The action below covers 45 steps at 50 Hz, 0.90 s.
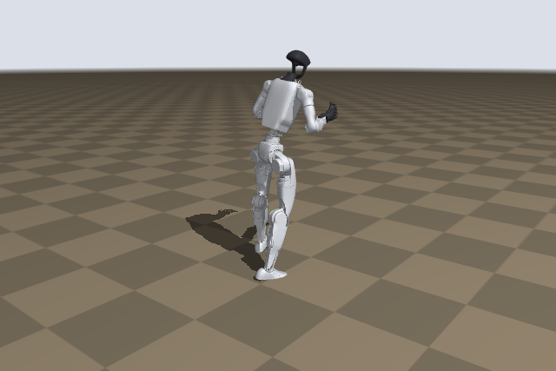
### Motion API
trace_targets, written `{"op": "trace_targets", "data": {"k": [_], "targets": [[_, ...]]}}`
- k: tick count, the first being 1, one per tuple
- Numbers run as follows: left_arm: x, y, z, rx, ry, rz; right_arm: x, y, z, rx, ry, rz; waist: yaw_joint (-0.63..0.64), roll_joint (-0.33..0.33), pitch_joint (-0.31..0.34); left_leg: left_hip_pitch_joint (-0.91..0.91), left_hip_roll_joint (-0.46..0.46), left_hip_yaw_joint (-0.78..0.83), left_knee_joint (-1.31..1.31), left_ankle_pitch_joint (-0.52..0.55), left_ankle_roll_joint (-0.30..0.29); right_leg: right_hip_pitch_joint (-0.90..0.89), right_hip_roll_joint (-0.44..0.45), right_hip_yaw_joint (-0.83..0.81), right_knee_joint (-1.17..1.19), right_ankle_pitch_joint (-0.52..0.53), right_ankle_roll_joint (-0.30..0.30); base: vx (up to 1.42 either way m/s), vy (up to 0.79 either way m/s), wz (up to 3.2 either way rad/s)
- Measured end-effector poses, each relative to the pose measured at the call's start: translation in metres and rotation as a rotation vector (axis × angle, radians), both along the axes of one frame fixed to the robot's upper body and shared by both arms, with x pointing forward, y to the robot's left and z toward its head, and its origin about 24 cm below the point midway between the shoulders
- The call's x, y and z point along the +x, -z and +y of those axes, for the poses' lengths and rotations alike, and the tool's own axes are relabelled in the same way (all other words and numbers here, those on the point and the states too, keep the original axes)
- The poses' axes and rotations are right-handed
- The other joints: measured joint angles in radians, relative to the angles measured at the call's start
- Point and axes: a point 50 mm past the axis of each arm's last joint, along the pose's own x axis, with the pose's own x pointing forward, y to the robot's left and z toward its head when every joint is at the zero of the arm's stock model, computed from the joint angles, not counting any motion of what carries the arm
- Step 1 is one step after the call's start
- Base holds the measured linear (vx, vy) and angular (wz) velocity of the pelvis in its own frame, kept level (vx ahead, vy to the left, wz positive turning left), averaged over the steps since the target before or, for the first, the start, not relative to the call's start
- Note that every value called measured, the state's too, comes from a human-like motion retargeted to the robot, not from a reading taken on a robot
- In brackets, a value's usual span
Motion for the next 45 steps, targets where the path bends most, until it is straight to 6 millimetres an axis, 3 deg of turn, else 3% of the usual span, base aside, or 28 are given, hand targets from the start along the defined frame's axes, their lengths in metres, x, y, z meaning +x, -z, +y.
{"op": "trace_targets", "data": {"k": [5,10,15,19,26,34,39,45], "targets": [[0.002,0.002,0.003,0.015,-0.018,0.008,0.001,0.006,0.006,0.032,-0.031,0.038,-0.01,-0.035,-0.064,0.075,0.026,0.048,0.0,0.04,0.014,0.047,0.011,0.033,0.024,0.039,-0.028,0.4,0.28,-0.45],[0.006,0.004,0.006,0.034,-0.037,0.036,0.003,0.009,0.015,0.075,-0.085,0.067,-0.049,-0.059,-0.111,0.157,0.034,0.042,0.0,0.015,0.058,0.025,0.017,0.047,0.184,0.144,-0.064,0.38,0.31,-0.14],[0.009,0.003,0.006,0.06,-0.047,0.047,0.005,0.005,0.022,0.116,-0.112,0.053,-0.071,-0.076,-0.129,0.218,0.043,0.041,0.032,-0.045,0.099,-0.067,-0.018,-0.031,0.432,0.224,-0.088,0.32,0.26,-0.13],[0.01,-0.002,0.004,0.087,-0.039,0.036,0.007,0.0,0.024,0.131,-0.105,0.033,-0.074,-0.09,-0.119,0.238,0.051,0.041,0.107,-0.109,0.123,-0.109,-0.052,-0.121,0.492,0.192,-0.123,0.26,0.2,-0.05],[0.011,-0.007,0.001,0.113,-0.024,0.012,0.01,-0.009,0.023,0.134,-0.103,-0.004,-0.096,-0.12,-0.076,0.282,0.031,0.011,0.148,-0.174,0.142,-0.138,0.009,-0.132,0.239,0.182,-0.096,0.23,0.12,0.25],[0.007,-0.001,0.005,0.123,-0.04,0.02,0.008,-0.017,0.014,0.162,-0.08,-0.042,-0.138,-0.158,-0.021,0.345,-0.014,-0.059,0.124,-0.208,0.114,-0.162,0.066,-0.016,-0.163,0.285,0.027,0.25,-0.01,0.54],[0.007,-0.002,0.005,0.134,-0.04,0.003,0.006,-0.024,0.005,0.198,-0.056,-0.077,-0.126,-0.136,0.02,0.365,0.058,-0.086,0.122,-0.216,0.038,-0.222,0.162,-0.018,-0.264,0.278,0.028,0.27,-0.32,0.44],[0.007,-0.002,0.004,0.12,-0.044,-0.002,0.005,-0.031,-0.004,0.204,-0.018,-0.115,-0.109,-0.1,0.046,0.358,0.057,-0.142,0.141,-0.245,0.026,-0.257,0.137,-0.106,-0.29,0.193,0.028,0.34,-0.13,0.58]]}}
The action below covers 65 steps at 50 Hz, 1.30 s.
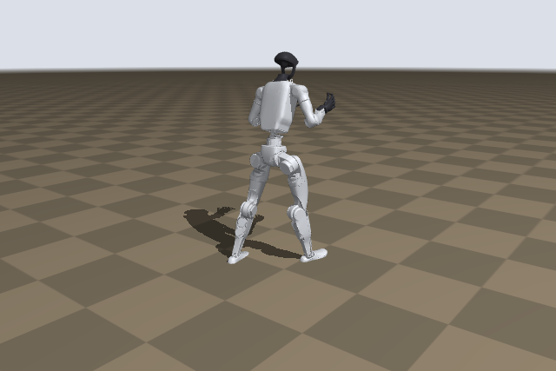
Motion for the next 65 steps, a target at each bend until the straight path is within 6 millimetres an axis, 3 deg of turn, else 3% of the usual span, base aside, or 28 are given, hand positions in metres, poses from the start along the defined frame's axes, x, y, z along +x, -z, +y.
{"op": "trace_targets", "data": {"k": [3,8,11,15,19,23,25,33,37,43,47,51,58,61,63,65], "targets": [[0.0,0.001,0.0,-0.007,-0.009,0.001,0.0,-0.004,-0.002,-0.002,0.021,-0.018,0.014,0.021,0.006,-0.004,-0.004,-0.027,0.009,-0.007,-0.01,0.002,-0.017,-0.029,0.002,-0.005,0.0,0.38,-0.2,0.58],[0.0,0.005,0.0,-0.053,-0.021,0.015,0.004,-0.013,0.0,-0.032,0.047,-0.053,0.035,0.068,0.027,-0.031,-0.002,-0.062,0.061,0.018,-0.01,0.009,-0.042,-0.071,0.009,0.092,0.0,0.36,-0.27,0.47],[-0.001,0.012,-0.001,-0.101,-0.018,0.052,0.006,-0.016,0.002,-0.059,0.057,-0.065,0.044,0.093,0.04,-0.069,0.001,-0.067,0.159,0.046,0.037,0.021,-0.063,-0.073,0.034,0.108,0.0,0.39,-0.18,0.35],[-0.007,0.026,-0.002,-0.14,-0.009,0.112,0.005,-0.019,0.002,-0.07,0.055,-0.085,0.026,0.134,0.036,-0.226,0.036,-0.064,0.471,0.044,0.101,0.018,-0.099,-0.096,0.119,0.047,0.0,0.37,-0.12,0.53],[-0.01,0.031,-0.005,-0.154,0.003,0.139,0.005,-0.019,0.002,-0.077,0.066,-0.09,0.026,0.143,0.038,-0.32,0.028,-0.031,0.596,0.035,0.142,0.038,-0.115,-0.104,0.121,0.019,0.0,0.3,-0.19,0.26],[-0.011,0.032,-0.006,-0.165,0.015,0.141,0.006,-0.016,0.002,-0.085,0.075,-0.079,0.046,0.143,0.036,-0.373,-0.019,-0.021,0.554,0.012,0.143,0.048,-0.111,-0.096,0.114,0.002,0.0,0.26,-0.21,-0.06],[-0.006,0.027,-0.009,-0.22,0.029,0.129,0.011,-0.019,0.004,-0.131,0.106,-0.073,0.062,0.101,0.045,-0.329,-0.121,-0.029,0.303,0.094,0.165,0.047,-0.131,-0.071,0.07,0.023,0.0,0.22,-0.28,-0.15],[-0.01,0.03,-0.008,-0.242,0.02,0.122,0.007,0.0,0.002,-0.141,0.087,-0.005,0.077,0.151,0.042,-0.29,-0.178,-0.115,-0.131,0.242,0.087,0.107,-0.099,-0.056,0.127,-0.056,0.0,0.31,-0.03,-0.19],[-0.017,0.036,-0.009,-0.239,0.023,0.129,0.001,0.013,0.002,-0.178,0.076,0.029,0.074,0.154,0.054,-0.325,-0.187,-0.127,-0.115,0.211,0.048,0.154,-0.117,-0.046,0.208,-0.111,0.0,0.35,0.06,-0.28],[-0.013,0.032,-0.009,-0.289,0.017,0.123,0.003,0.014,0.007,-0.198,0.061,0.038,0.095,0.128,0.068,-0.396,-0.181,-0.096,-0.141,0.243,0.054,0.163,-0.123,-0.001,0.277,-0.141,-0.007,0.31,0.02,-0.45],[-0.013,0.031,-0.006,-0.289,0.004,0.113,0.005,0.017,0.007,-0.383,0.118,0.011,0.115,0.109,0.064,-0.43,-0.158,-0.063,-0.141,0.253,0.044,0.173,-0.116,0.031,0.326,-0.158,-0.006,0.33,0.06,-0.6],[-0.016,0.032,-0.004,-0.296,-0.008,0.102,-0.001,0.02,0.01,-0.2,0.032,0.048,0.13,0.099,0.054,-0.434,-0.124,0.016,-0.141,0.237,0.008,0.206,-0.1,0.051,0.366,-0.174,-0.006,0.38,0.11,-0.54],[-0.018,0.033,0.001,-0.24,-0.042,0.098,-0.003,0.029,0.013,-0.195,0.01,0.086,0.139,0.062,0.002,-0.384,-0.07,0.168,-0.141,0.256,-0.024,0.288,-0.071,0.083,0.377,-0.169,-0.018,0.44,0.18,-0.39],[-0.012,0.031,0.003,-0.223,-0.05,0.107,-0.001,0.032,0.018,-0.165,-0.029,0.115,0.138,0.036,-0.02,-0.35,-0.06,0.169,-0.141,0.298,-0.004,0.308,-0.065,0.113,0.393,-0.13,-0.048,0.48,0.24,-0.24],[-0.009,0.031,0.004,-0.176,-0.061,0.11,0.003,0.034,0.018,-0.27,0.02,0.104,0.135,0.02,-0.032,-0.316,-0.055,0.164,-0.141,0.307,0.012,0.305,-0.063,0.13,0.452,-0.083,-0.063,0.48,0.27,-0.14],[-0.007,0.03,0.005,-0.173,-0.063,0.118,0.0,0.035,0.021,-0.117,-0.038,0.136,0.133,0.005,-0.042,-0.281,-0.054,0.153,-0.141,0.299,0.033,0.282,-0.064,0.146,0.543,-0.018,-0.073,0.47,0.27,-0.05]]}}
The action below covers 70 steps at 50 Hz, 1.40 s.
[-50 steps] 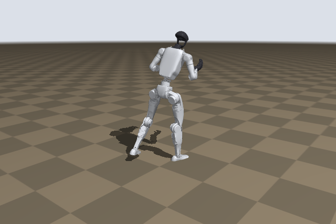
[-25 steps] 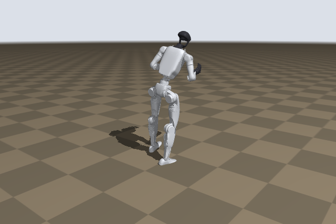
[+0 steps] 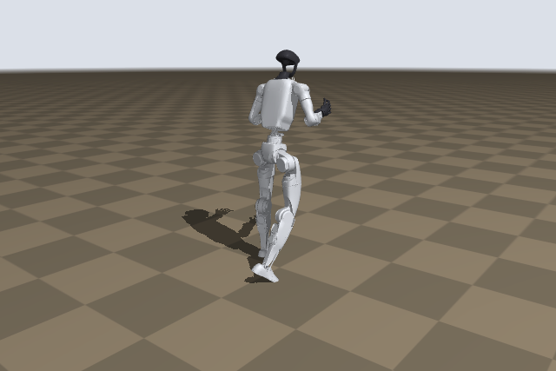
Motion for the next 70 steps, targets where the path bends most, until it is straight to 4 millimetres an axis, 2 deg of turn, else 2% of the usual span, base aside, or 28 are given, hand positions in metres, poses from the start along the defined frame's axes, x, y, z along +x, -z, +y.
{"op": "trace_targets", "data": {"k": [5,10,14,17,18,20,24,30,37,40,43,45,47,48,50,53,56,61,64,67,70], "targets": [[0.006,-0.005,-0.001,0.052,0.007,-0.003,0.0,-0.002,0.002,0.063,-0.012,0.0,0.001,-0.037,-0.023,0.063,-0.014,-0.024,0.002,-0.05,0.053,-0.132,-0.036,-0.011,0.278,0.13,0.01,0.43,0.26,0.07],[0.006,-0.008,-0.003,0.068,0.022,-0.003,-0.001,-0.002,0.002,0.091,-0.002,0.001,-0.003,-0.046,-0.021,0.102,-0.015,-0.055,0.062,-0.117,0.059,-0.196,-0.083,-0.098,0.335,0.056,-0.04,0.38,0.21,0.32],[0.005,-0.006,-0.003,0.062,0.026,0.004,-0.001,-0.004,0.001,0.095,0.001,-0.001,-0.015,-0.052,-0.006,0.117,-0.027,-0.095,0.116,-0.166,0.062,-0.215,-0.076,-0.136,0.187,-0.003,-0.056,0.34,0.16,0.53],[0.006,-0.005,-0.002,0.056,0.016,0.012,0.002,-0.008,0.001,0.063,0.008,-0.021,-0.031,-0.059,0.018,0.129,-0.046,-0.129,0.152,-0.199,0.069,-0.216,-0.055,-0.134,0.004,0.003,-0.045,0.33,0.11,0.64],[0.006,-0.003,-0.001,0.067,0.011,0.016,0.004,-0.008,0.0,-0.011,0.029,-0.039,-0.036,-0.063,0.026,0.134,-0.055,-0.141,0.163,-0.21,0.072,-0.215,-0.049,-0.126,-0.062,0.014,-0.036,0.33,0.08,0.69],[0.005,0.0,0.001,0.043,0.001,0.03,0.002,-0.011,0.001,0.092,0.004,-0.029,-0.048,-0.071,0.046,0.147,-0.077,-0.166,0.186,-0.231,0.074,-0.208,-0.041,-0.101,-0.202,0.046,-0.011,0.34,0.06,0.76],[0.001,0.008,0.003,0.051,-0.01,0.058,0.001,-0.012,-0.002,0.112,0.016,-0.031,-0.065,-0.082,0.088,0.186,-0.105,-0.218,0.231,-0.274,0.061,-0.209,-0.028,-0.039,-0.404,0.087,0.065,0.37,-0.03,0.77],[0.001,0.008,0.003,0.088,-0.004,0.055,0.003,-0.018,-0.012,0.151,0.05,-0.05,-0.057,-0.036,0.149,0.219,-0.012,-0.292,0.306,-0.324,-0.03,-0.267,0.089,-0.006,-0.538,0.062,0.073,0.41,-0.32,0.75],[0.003,0.008,-0.002,0.112,0.013,0.056,0.002,-0.013,-0.028,0.156,0.122,-0.041,-0.085,0.051,0.164,0.252,0.035,-0.447,0.324,-0.34,-0.068,-0.263,0.094,0.072,-0.544,-0.078,0.073,0.51,-0.15,1.34],[0.006,0.008,-0.006,0.117,0.018,0.055,0.002,-0.012,-0.034,0.149,0.154,-0.042,-0.091,0.083,0.165,0.256,0.051,-0.516,0.327,-0.33,-0.077,-0.235,0.093,0.062,-0.536,-0.054,0.073,0.48,-0.31,1.41],[0.016,0.004,-0.015,0.087,0.031,0.036,0.005,-0.02,-0.043,0.116,0.202,-0.076,-0.108,0.098,0.17,0.211,0.033,-0.594,0.339,-0.282,-0.069,-0.226,0.054,-0.006,-0.545,0.03,0.073,0.38,-0.39,1.46],[0.018,0.006,-0.018,0.068,0.042,0.044,0.005,-0.022,-0.049,0.103,0.221,-0.092,-0.115,0.122,0.162,0.149,0.033,-0.608,0.435,-0.269,-0.071,-0.237,0.035,-0.053,-0.502,0.059,0.073,0.36,-0.32,1.09],[0.019,0.007,-0.019,0.041,0.044,0.055,0.009,-0.023,-0.052,0.027,0.275,-0.095,-0.103,0.133,0.158,0.135,0.047,-0.575,0.438,-0.233,-0.05,-0.223,0.038,-0.063,-0.523,0.102,0.073,0.34,-0.34,0.78],[0.019,0.008,-0.019,0.024,0.045,0.063,0.012,-0.023,-0.056,-0.064,0.356,-0.103,-0.105,0.137,0.155,0.117,0.048,-0.544,0.456,-0.216,-0.043,-0.223,0.028,-0.07,-0.518,0.11,0.073,0.33,-0.29,0.77],[0.018,0.011,-0.02,-0.004,0.057,0.072,0.01,-0.029,-0.052,0.025,0.291,-0.121,-0.106,0.144,0.154,0.085,0.06,-0.457,0.499,-0.202,-0.015,-0.219,0.015,-0.082,-0.504,0.11,0.073,0.32,-0.24,0.74],[0.016,0.015,-0.02,-0.027,0.07,0.094,0.012,-0.033,-0.053,-0.002,0.292,-0.131,-0.113,0.138,0.143,0.045,0.062,-0.305,0.521,-0.205,0.023,-0.219,-0.015,-0.099,-0.488,0.092,0.073,0.29,-0.19,0.66],[0.015,0.018,-0.019,-0.042,0.081,0.108,0.014,-0.036,-0.053,-0.045,0.32,-0.151,-0.118,0.125,0.132,0.025,0.026,-0.207,0.46,-0.188,0.044,-0.219,-0.048,-0.12,-0.48,0.076,0.073,0.25,-0.16,0.6],[0.015,0.019,-0.019,-0.046,0.092,0.12,0.013,-0.036,-0.052,-0.05,0.31,-0.148,-0.115,0.115,0.117,0.002,-0.048,-0.165,0.268,-0.11,0.064,-0.212,-0.089,-0.167,-0.453,0.041,0.073,0.23,-0.08,0.56],[0.014,0.02,-0.019,-0.024,0.09,0.124,0.015,-0.03,-0.057,-0.162,0.362,-0.139,-0.102,0.119,0.109,-0.012,-0.067,-0.161,0.162,-0.076,0.075,-0.202,-0.106,-0.198,-0.418,0.009,0.073,0.24,0.01,0.49],[0.011,0.022,-0.018,-0.042,0.077,0.13,0.01,-0.026,-0.058,-0.04,0.344,-0.123,-0.093,0.125,0.11,-0.023,-0.075,-0.15,0.093,-0.066,0.073,-0.178,-0.131,-0.229,-0.367,-0.034,0.073,0.26,0.08,0.51],[0.01,0.022,-0.016,-0.06,0.06,0.129,0.009,-0.026,-0.06,-0.026,0.362,-0.129,-0.084,0.128,0.124,-0.013,-0.081,-0.121,0.004,-0.039,0.061,-0.148,-0.151,-0.252,-0.316,-0.072,0.072,0.25,0.07,0.44]]}}
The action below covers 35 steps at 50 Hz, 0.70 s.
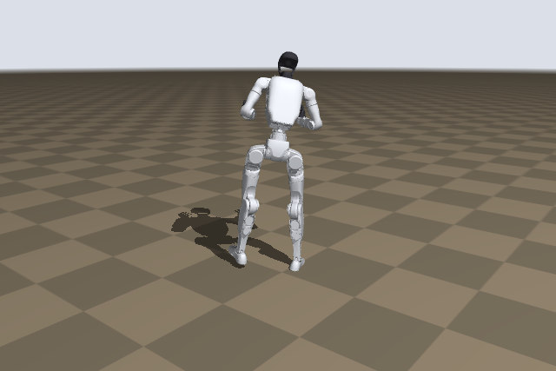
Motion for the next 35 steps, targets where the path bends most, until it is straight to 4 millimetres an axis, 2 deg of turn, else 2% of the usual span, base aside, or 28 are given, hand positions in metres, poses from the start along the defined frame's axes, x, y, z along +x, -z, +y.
{"op": "trace_targets", "data": {"k": [5,11,18,23,30,35], "targets": [[-0.003,0.002,0.006,-0.027,-0.032,0.005,0.0,-0.003,0.004,0.003,-0.011,-0.016,0.029,-0.002,0.004,-0.041,0.052,0.1,-0.004,0.009,-0.05,0.018,0.005,-0.026,0.083,-0.049,-0.037,0.23,0.01,0.2],[-0.01,0.007,0.014,-0.037,-0.068,0.019,0.0,-0.002,0.013,-0.05,-0.066,-0.007,0.051,-0.013,-0.024,-0.057,0.106,0.257,-0.004,0.009,-0.085,0.056,0.009,-0.056,0.122,-0.07,-0.059,0.25,0.1,0.14],[-0.012,0.002,0.024,0.0,-0.13,-0.008,0.0,-0.001,0.013,-0.104,-0.068,-0.001,0.05,-0.019,-0.072,-0.028,0.142,0.461,-0.004,-0.001,-0.096,0.117,0.026,-0.091,0.121,-0.06,-0.077,0.29,0.22,0.2],[-0.009,-0.006,0.027,0.041,-0.167,-0.038,-0.001,0.008,0.008,-0.061,-0.045,0.034,0.055,-0.042,-0.1,0.002,0.137,0.425,-0.004,0.027,-0.071,0.129,0.001,-0.088,0.195,-0.003,-0.107,0.32,0.33,0.18],[-0.006,-0.013,0.028,0.065,-0.185,-0.066,-0.002,0.017,0.014,0.011,-0.088,0.068,0.059,-0.078,-0.11,0.063,0.087,0.348,-0.001,-0.02,-0.036,-0.009,-0.107,-0.008,0.55,0.177,-0.149,0.31,0.38,0.36],[-0.009,-0.006,0.03,0.058,-0.182,-0.035,-0.003,0.02,0.02,0.053,-0.126,0.081,0.045,-0.09,-0.121,0.078,0.065,0.27,0.051,-0.083,-0.027,-0.111,-0.057,0.114,0.654,0.149,-0.129,0.29,0.31,0.75]]}}
